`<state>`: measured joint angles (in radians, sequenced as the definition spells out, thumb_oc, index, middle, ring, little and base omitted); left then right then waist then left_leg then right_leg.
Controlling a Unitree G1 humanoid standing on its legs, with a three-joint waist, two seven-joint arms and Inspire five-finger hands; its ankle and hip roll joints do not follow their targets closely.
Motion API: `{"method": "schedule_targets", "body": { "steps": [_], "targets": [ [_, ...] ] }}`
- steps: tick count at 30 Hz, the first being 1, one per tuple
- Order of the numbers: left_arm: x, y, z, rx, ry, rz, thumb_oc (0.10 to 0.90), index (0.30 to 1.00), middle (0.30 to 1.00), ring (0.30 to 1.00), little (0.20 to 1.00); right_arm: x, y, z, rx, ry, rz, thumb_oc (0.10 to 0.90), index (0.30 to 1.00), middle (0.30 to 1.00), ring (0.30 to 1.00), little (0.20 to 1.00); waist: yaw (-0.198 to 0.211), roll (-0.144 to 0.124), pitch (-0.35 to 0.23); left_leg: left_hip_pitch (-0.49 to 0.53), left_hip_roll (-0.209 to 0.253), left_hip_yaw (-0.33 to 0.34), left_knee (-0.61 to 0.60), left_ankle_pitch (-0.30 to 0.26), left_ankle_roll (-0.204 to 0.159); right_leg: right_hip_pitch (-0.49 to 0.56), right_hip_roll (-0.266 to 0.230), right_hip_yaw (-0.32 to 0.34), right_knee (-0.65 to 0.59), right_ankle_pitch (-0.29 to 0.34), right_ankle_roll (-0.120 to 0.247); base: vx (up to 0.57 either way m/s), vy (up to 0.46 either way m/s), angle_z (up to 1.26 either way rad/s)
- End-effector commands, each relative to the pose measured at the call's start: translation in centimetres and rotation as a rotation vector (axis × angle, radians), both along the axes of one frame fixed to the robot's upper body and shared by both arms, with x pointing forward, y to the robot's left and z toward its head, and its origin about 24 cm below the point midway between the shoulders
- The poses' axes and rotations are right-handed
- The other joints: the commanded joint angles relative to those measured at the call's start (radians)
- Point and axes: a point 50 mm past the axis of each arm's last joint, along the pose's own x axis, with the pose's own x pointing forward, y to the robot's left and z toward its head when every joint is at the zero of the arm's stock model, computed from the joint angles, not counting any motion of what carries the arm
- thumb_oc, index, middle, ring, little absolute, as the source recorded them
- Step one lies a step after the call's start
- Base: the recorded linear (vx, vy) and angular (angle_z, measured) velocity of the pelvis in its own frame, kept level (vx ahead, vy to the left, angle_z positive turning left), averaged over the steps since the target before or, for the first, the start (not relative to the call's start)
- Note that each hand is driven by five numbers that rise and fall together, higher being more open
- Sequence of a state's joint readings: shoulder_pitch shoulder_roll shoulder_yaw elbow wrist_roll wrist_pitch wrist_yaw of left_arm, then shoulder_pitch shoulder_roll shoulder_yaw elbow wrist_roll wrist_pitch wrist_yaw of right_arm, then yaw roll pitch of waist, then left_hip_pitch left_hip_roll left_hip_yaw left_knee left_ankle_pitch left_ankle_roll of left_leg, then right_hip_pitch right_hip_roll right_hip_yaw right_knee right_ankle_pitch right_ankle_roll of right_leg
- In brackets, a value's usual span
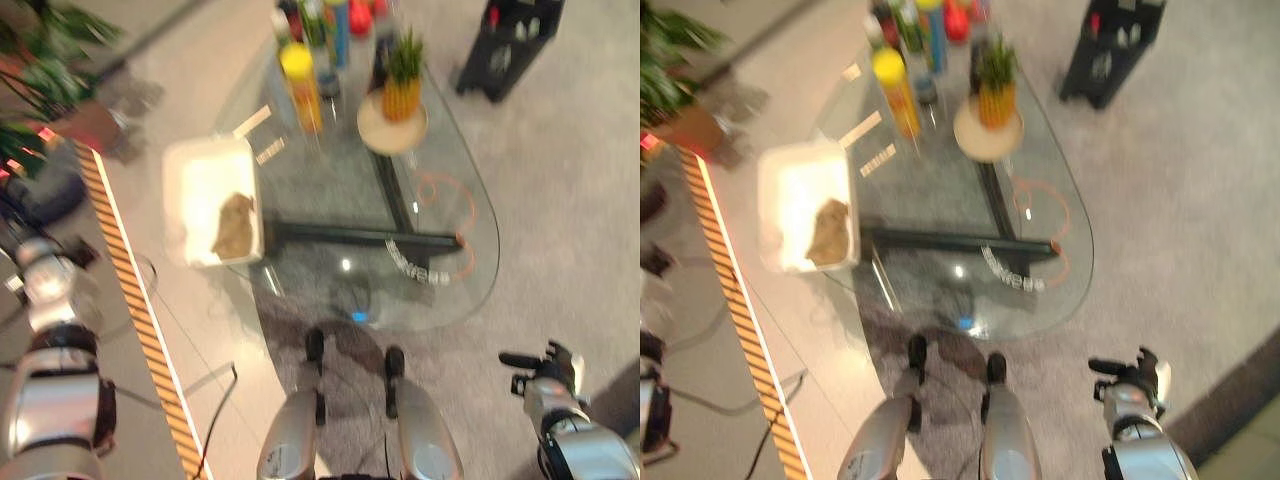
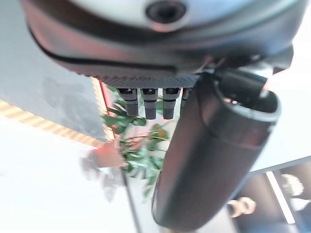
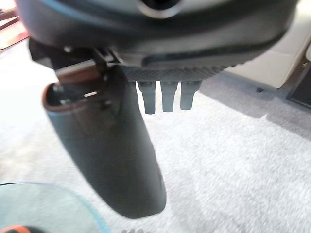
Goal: Wipe the table with a cloth and put it in the basket.
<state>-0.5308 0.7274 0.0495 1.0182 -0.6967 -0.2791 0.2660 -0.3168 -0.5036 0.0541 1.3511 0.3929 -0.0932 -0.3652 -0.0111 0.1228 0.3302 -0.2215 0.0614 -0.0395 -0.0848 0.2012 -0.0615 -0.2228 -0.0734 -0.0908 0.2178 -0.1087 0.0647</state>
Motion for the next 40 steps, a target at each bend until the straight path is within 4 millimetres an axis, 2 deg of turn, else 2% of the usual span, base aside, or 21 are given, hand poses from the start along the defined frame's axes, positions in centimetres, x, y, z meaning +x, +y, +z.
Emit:
{"method": "schedule_targets", "body": {
  "steps": [1,4,6,7,8,9,10,13,17,23,29,40],
  "targets": [
    [-1.4,0.6,-1.2,0.065,0.058,-0.061,0.8,0.9,0.9,0.9,0.9,-5.5,-0.6,-2.2,-0.015,0.185,-0.002,0.8,0.9,0.9,0.9,0.9,0.013,-0.072,-0.149,0.07,-0.022,0.008,-0.002,-0.132,-0.025,0.087,-0.084,0.024,-0.217,0.147,0.081,0.14,-0.039,0.24],
    [-3.3,-0.7,-6.1,0.021,0.241,-0.133,0.8,0.9,0.9,0.9,0.9,-7.1,0.4,-3.4,-0.002,0.281,0.067,0.8,0.9,0.9,0.9,0.9,0.019,-0.077,-0.192,0.096,-0.021,0.007,-0.002,-0.138,-0.024,0.129,-0.089,0.009,-0.238,0.152,0.088,0.1,-0.017,0.09],
    [-5.7,-2.5,-10.9,0.001,0.453,-0.209,0.8,0.9,0.9,0.9,0.9,-8.4,1.3,-4.4,0.028,0.363,0.118,0.8,0.9,0.9,0.9,0.9,0.024,-0.082,-0.23,0.124,-0.017,0.011,-0.002,-0.145,-0.024,0.161,-0.09,0.001,-0.251,0.154,0.092,0.13,0.003,0.11],
    [-6.6,-2.8,-12.1,-0.009,0.522,-0.236,0.8,0.9,0.9,0.9,0.9,-8.6,1.4,-4.6,0.031,0.389,0.14,0.8,0.9,0.9,0.9,0.9,0.025,-0.083,-0.239,0.134,-0.016,0.015,-0.002,-0.148,-0.024,0.171,-0.091,-0.001,-0.256,0.155,0.093,0.11,0.014,0.21],
    [-8.9,-4.1,-15.1,-0.06,0.661,-0.309,0.8,0.9,0.9,0.9,0.9,-9.4,1.9,-5.0,0.048,0.439,0.173,0.8,0.9,0.9,0.9,0.9,0.028,-0.087,-0.256,0.154,-0.013,0.018,-0.002,-0.156,-0.024,0.19,-0.092,-0.003,-0.267,0.158,0.095,0.08,0.014,0.17],
    [-9.4,-4.4,-15.7,-0.068,0.69,-0.324,0.8,0.9,0.9,0.9,0.9,-9.5,2.0,-5.1,0.053,0.458,0.194,0.8,0.9,0.9,0.9,0.9,0.029,-0.087,-0.258,0.158,-0.013,0.019,-0.002,-0.158,-0.024,0.195,-0.092,-0.005,-0.27,0.159,0.096,0.08,0.024,0.08],
    [-12.2,-5.0,-18.0,-0.155,0.82,-0.339,0.8,0.9,0.9,0.9,0.9,-9.9,2.4,-5.5,0.066,0.525,0.272,0.8,0.9,0.9,0.9,0.9,0.031,-0.089,-0.267,0.174,-0.011,0.024,-0.002,-0.165,-0.023,0.211,-0.094,-0.007,-0.278,0.159,0.097,0.04,0.024,-0.02],
    [-15.3,-5.9,-20.1,-0.184,0.986,-0.407,0.8,0.9,0.9,0.9,0.9,-10.5,3.2,-6.1,0.112,0.601,0.333,0.8,0.9,0.9,0.9,0.9,0.032,-0.093,-0.277,0.197,-0.007,0.029,-0.002,-0.172,-0.022,0.238,-0.09,-0.009,-0.286,0.156,0.094,0.08,0.024,-0.02],
    [-17.6,-8.1,-22.0,-0.243,1.129,-0.517,0.8,0.9,0.9,0.9,0.9,-10.6,4.4,-6.6,0.151,0.654,0.401,0.8,0.9,0.9,0.9,0.9,0.032,-0.093,-0.288,0.22,0.0,0.037,-0.002,-0.184,-0.026,0.263,-0.089,-0.014,-0.293,0.146,0.091,0.07,0.032,-0.02],
    [-18.1,-10.1,-23.1,-0.235,1.207,-0.575,0.8,0.9,0.9,0.9,0.9,-10.4,5.6,-7.1,0.158,0.674,0.476,0.8,0.9,0.9,0.9,0.9,0.03,-0.096,-0.292,0.241,0.007,0.053,-0.002,-0.195,-0.027,0.282,-0.09,-0.024,-0.304,0.144,0.089,0.02,0.012,-0.06],
    [-19.3,-10.8,-23.8,-0.297,1.292,-0.56,0.8,0.9,0.9,0.9,0.9,-9.9,6.4,-7.3,0.134,0.698,0.558,0.8,0.9,0.9,0.9,0.9,0.019,-0.099,-0.29,0.255,0.014,0.065,-0.002,-0.2,-0.031,0.289,-0.088,-0.017,-0.302,0.139,0.087,0.02,0.007,-0.04],
    [-19.0,-12.2,-24.2,-0.24,1.349,-0.674,0.8,0.9,0.9,0.9,0.9,-9.4,6.6,-7.3,0.121,0.708,0.594,0.8,0.9,0.9,0.9,0.9,0.012,-0.101,-0.284,0.269,0.022,0.068,-0.002,-0.21,-0.035,0.296,-0.094,-0.015,-0.305,0.136,0.089,0.0,0.008,-0.05]
  ]
}}
